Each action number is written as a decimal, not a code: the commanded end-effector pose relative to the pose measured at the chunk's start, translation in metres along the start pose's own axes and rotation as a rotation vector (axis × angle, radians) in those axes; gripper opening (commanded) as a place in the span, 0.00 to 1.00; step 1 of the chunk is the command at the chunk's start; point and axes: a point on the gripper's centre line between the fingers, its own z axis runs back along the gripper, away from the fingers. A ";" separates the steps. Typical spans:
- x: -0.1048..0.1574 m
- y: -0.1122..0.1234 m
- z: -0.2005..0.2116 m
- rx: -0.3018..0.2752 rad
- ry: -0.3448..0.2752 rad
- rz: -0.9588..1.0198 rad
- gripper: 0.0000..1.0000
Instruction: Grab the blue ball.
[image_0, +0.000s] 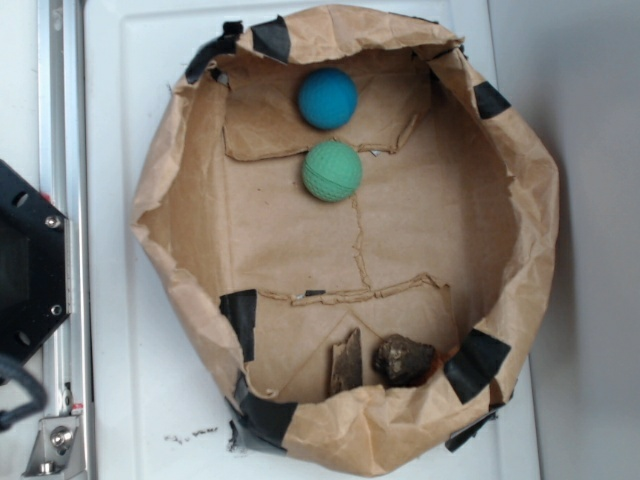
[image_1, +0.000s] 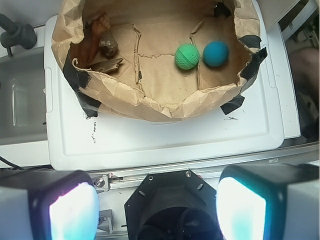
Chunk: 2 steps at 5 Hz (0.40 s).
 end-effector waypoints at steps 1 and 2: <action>0.000 0.000 0.000 0.000 0.000 0.000 1.00; 0.049 -0.001 -0.015 -0.014 -0.034 0.102 1.00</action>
